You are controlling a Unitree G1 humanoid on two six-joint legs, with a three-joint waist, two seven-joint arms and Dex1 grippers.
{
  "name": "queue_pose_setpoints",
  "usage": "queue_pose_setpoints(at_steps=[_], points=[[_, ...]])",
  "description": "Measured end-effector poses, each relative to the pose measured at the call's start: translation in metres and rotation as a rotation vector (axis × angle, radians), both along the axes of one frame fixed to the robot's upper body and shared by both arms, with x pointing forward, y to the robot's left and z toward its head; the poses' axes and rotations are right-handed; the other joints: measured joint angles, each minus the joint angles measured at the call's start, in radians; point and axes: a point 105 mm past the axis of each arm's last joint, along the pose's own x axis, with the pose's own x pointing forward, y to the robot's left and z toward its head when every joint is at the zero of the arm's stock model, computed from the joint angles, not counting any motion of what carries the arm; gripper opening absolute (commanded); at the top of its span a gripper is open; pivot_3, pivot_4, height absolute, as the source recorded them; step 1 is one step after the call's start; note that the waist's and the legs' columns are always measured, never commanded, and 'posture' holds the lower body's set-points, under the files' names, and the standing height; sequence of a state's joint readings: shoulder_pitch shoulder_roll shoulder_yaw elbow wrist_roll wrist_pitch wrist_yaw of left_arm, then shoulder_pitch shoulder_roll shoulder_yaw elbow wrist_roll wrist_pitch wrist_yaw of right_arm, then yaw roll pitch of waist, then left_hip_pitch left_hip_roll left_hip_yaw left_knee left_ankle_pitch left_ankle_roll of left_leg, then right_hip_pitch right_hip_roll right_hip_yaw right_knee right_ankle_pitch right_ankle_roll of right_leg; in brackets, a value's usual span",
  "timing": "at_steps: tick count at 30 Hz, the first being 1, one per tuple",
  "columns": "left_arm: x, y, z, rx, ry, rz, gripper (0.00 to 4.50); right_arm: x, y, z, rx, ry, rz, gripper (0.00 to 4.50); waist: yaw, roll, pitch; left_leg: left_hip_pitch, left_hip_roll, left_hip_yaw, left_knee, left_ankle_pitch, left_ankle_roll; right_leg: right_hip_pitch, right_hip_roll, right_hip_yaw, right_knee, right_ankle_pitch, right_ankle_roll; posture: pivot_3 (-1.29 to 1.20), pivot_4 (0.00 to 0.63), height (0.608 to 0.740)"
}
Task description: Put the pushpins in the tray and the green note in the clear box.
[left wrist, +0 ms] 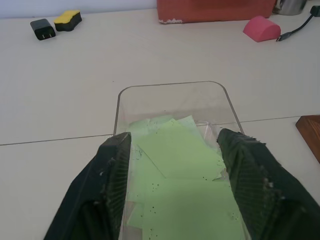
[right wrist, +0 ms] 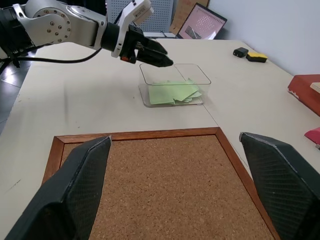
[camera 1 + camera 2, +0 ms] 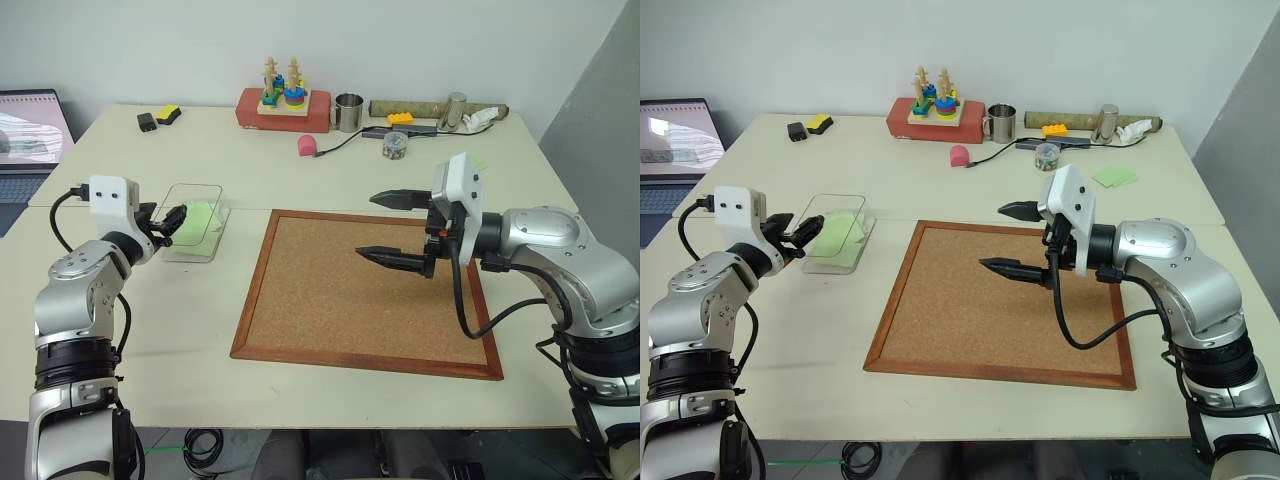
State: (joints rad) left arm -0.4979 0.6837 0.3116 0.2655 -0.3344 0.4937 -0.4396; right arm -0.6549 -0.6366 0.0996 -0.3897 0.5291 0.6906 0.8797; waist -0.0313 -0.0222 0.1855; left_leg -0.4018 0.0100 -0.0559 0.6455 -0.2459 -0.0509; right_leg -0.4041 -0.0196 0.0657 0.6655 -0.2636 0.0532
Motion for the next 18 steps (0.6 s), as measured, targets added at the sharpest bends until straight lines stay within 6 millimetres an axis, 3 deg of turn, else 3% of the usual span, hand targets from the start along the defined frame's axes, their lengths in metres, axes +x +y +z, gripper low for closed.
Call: queue_pose_setpoints(at_steps=[4,7,9,12,18], points=[[-0.003,-0.003,0.004,0.028,-0.011,-0.025,4.40,0.001,-0.003,-0.001,-0.011,0.002,-0.011,4.30,0.000,0.000,0.000,0.000,0.000,0.000,0.000,0.000,0.000,0.000,0.000,0.000,0.000,0.000,0.000,0.00,0.150,0.740],[-0.009,-0.012,0.020,0.081,-0.043,-0.115,4.48,0.001,-0.010,-0.003,-0.026,0.007,-0.027,4.30,0.000,0.000,0.000,0.000,0.000,0.000,0.000,0.000,0.000,0.000,0.000,0.000,0.000,0.000,0.000,0.00,0.150,0.740],[-0.025,-0.028,0.035,0.159,-0.059,-0.282,4.48,-0.002,-0.029,-0.011,-0.082,0.018,-0.066,4.30,0.001,-0.001,0.001,-0.002,0.001,0.000,-0.001,0.000,0.000,-0.001,-0.001,0.000,-0.002,0.000,0.000,0.00,0.150,0.740],[-0.050,-0.029,0.044,0.332,0.022,-0.424,4.48,-0.005,-0.068,-0.018,-0.160,0.048,-0.158,4.30,0.001,-0.001,0.001,-0.002,0.000,0.003,-0.001,0.000,0.000,-0.001,-0.002,0.002,-0.003,0.000,0.000,0.00,0.150,0.740],[-0.087,-0.029,0.007,0.445,0.261,-0.616,4.48,-0.019,-0.129,-0.025,-0.284,0.106,-0.292,4.30,0.000,0.000,0.001,0.001,0.002,0.006,-0.001,0.000,0.000,-0.001,0.000,0.002,-0.002,-0.003,-0.004,0.00,0.150,0.740]])
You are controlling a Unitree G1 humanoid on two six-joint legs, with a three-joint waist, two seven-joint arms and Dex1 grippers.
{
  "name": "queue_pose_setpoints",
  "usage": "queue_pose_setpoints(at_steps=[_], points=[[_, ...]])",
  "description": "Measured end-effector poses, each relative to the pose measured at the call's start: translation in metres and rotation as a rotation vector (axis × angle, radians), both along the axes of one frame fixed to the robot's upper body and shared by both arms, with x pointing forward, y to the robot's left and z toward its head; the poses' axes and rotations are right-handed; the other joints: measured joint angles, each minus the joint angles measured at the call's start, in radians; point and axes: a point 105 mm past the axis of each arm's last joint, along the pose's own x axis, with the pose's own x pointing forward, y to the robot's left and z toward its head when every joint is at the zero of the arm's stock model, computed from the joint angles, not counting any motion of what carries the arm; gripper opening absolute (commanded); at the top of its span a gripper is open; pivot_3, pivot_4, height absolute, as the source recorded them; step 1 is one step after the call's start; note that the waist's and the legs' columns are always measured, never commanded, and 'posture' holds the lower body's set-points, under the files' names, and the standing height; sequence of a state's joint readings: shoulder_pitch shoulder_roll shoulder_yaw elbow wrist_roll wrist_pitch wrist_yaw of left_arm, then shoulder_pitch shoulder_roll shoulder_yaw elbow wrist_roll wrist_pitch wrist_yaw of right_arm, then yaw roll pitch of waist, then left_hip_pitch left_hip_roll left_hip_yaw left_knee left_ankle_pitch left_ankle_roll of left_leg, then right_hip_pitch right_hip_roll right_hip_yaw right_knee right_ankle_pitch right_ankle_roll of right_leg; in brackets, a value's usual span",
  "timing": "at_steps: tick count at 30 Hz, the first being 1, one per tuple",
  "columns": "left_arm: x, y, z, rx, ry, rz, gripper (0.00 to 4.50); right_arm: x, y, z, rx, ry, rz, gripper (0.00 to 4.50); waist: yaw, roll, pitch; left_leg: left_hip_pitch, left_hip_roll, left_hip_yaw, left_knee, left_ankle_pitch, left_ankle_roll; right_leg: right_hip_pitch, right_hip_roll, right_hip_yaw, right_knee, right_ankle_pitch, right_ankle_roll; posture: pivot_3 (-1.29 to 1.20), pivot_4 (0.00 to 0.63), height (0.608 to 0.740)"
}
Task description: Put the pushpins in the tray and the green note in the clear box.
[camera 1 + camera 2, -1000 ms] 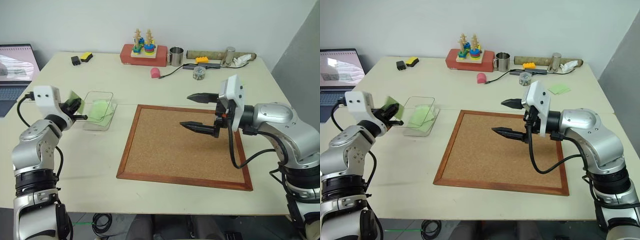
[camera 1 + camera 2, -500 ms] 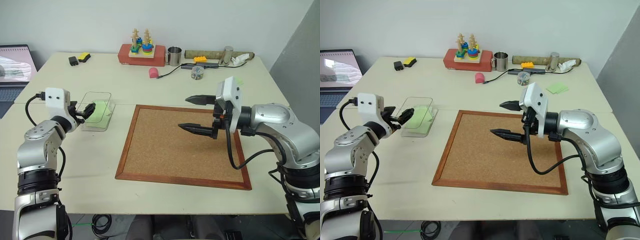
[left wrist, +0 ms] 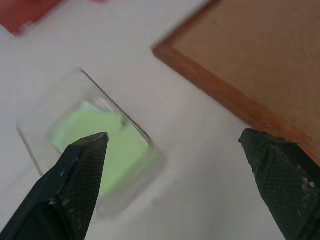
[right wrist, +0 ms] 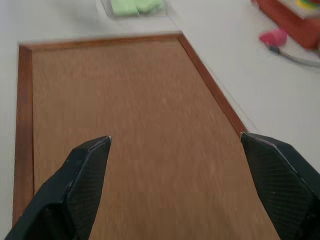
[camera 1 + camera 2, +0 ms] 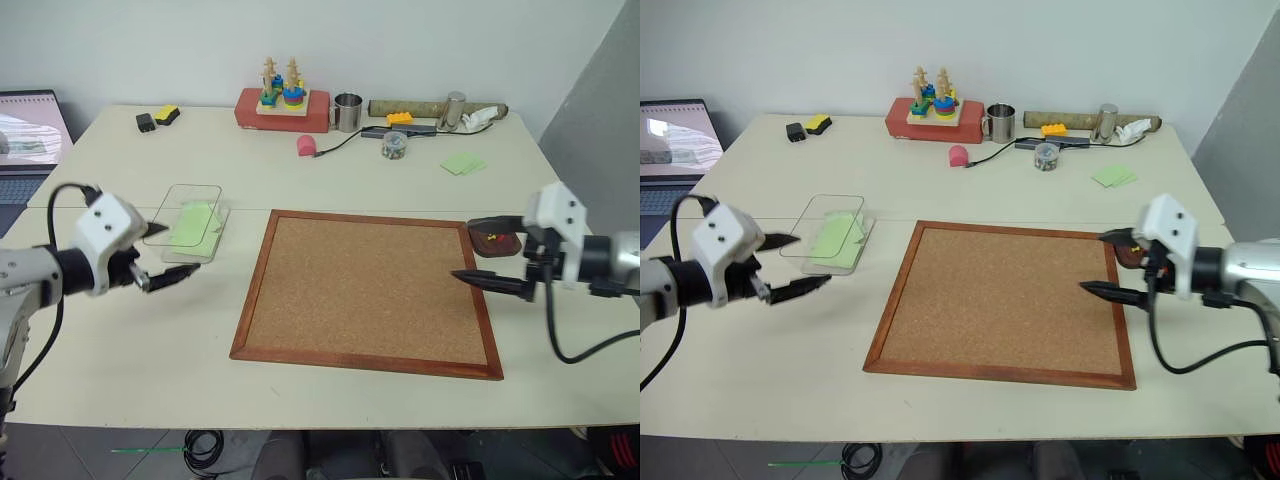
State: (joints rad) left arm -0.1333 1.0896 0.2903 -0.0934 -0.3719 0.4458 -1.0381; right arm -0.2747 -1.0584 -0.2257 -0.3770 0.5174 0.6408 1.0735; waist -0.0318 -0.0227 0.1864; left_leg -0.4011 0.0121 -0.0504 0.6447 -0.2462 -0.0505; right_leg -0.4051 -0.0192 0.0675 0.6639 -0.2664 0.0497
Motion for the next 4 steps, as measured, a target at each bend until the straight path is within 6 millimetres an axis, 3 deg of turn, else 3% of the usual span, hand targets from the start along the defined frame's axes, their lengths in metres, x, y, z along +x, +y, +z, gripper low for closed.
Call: queue_pose_setpoints(at_steps=[1,4], points=[[-0.005,-0.001,-0.004,0.015,0.030,-0.032,4.48,-0.005,-0.017,-0.004,-0.038,0.024,-0.037,4.30,0.001,0.000,0.000,0.000,0.000,0.000,0.000,0.000,0.000,0.000,0.000,0.000,0.000,0.000,0.000,0.00,0.150,0.740],[-0.009,0.000,-0.004,0.024,0.042,-0.061,4.48,-0.010,-0.038,-0.003,-0.064,0.036,-0.093,4.30,0.001,0.000,0.000,0.001,0.000,0.001,0.001,0.000,0.000,0.000,0.001,0.001,0.001,-0.002,0.003,0.00,0.150,0.740]])
